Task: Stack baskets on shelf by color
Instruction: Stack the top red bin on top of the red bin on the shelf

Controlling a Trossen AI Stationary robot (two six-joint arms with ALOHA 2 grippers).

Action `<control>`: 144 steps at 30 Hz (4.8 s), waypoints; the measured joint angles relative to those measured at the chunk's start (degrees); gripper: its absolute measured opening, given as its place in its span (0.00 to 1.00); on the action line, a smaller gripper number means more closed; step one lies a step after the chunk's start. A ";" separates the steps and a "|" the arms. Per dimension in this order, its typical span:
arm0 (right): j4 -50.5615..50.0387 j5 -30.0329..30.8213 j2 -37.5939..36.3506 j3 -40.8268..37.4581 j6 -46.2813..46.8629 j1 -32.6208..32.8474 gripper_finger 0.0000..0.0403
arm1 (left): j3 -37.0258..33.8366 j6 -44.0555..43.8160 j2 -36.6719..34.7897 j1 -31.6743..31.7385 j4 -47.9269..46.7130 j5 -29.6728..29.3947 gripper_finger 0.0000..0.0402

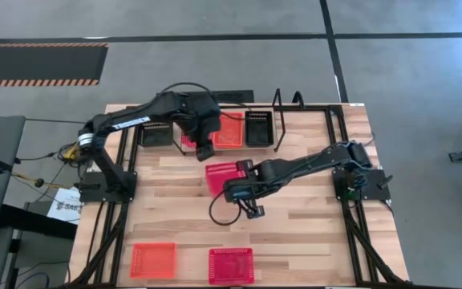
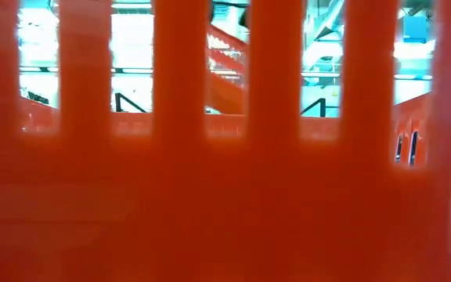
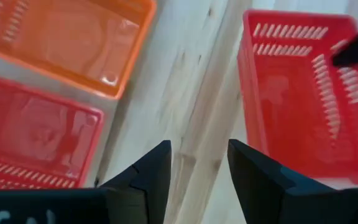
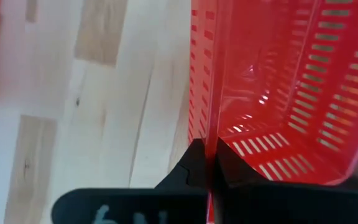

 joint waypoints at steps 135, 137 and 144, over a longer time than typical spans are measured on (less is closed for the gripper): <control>2.20 -6.63 6.98 18.28 0.68 -10.75 0.31 | 4.31 -5.37 7.11 2.36 -4.11 -1.76 0.00; 2.70 -7.36 6.98 18.28 2.62 -10.75 0.30 | 4.31 -5.39 7.11 2.36 -4.15 -1.56 0.00; 3.06 -7.48 6.98 18.28 4.11 -10.38 0.33 | 4.31 -6.01 7.11 2.03 -4.00 -1.33 0.00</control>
